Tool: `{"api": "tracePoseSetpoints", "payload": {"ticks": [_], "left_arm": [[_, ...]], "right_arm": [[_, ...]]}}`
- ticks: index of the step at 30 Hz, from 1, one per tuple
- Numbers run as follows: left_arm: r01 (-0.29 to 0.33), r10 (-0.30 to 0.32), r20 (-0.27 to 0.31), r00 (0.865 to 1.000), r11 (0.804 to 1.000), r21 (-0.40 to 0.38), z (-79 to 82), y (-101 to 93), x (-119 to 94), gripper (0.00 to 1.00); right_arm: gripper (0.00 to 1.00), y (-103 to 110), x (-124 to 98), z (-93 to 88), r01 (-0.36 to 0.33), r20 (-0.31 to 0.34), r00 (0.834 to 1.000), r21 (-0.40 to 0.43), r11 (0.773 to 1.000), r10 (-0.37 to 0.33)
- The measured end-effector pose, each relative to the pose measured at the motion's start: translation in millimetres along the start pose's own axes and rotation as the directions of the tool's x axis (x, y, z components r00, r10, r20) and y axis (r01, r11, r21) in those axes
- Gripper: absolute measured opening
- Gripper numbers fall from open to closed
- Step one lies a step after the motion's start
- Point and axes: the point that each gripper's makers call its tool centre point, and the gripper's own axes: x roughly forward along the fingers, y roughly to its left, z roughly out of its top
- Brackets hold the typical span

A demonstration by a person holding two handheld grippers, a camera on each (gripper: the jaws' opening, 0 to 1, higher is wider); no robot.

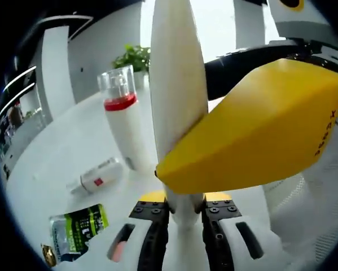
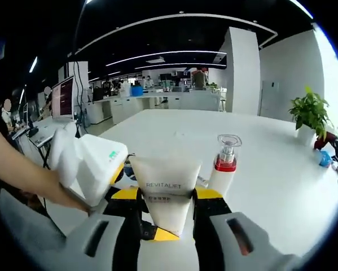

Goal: Arrange the skincare products in the storage area until every visible bottle or jar stands upright without overlapping.

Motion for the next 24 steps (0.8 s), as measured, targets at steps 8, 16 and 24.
{"api": "tracePoseSetpoints", "payload": {"ticks": [8,16,24], "left_arm": [[0.017,-0.017,0.005,1.000,0.999,0.037,1.4,3.1,1.4,0.18],[0.042,-0.042,-0.002,0.999,0.997,0.057,2.4,8.7,3.7,0.18],[0.055,-0.055,0.000,0.998,0.996,0.066,4.4,23.0,7.6,0.18]], "right_arm": [[0.34,-2.6,1.6,0.0,0.001,0.008,1.000,-0.019,1.000,-0.001],[0.34,-6.0,4.7,0.6,-0.023,0.012,1.000,-0.023,0.999,0.023],[0.44,-7.2,2.8,-5.6,-0.072,-0.007,0.997,0.002,0.997,0.072]]}}
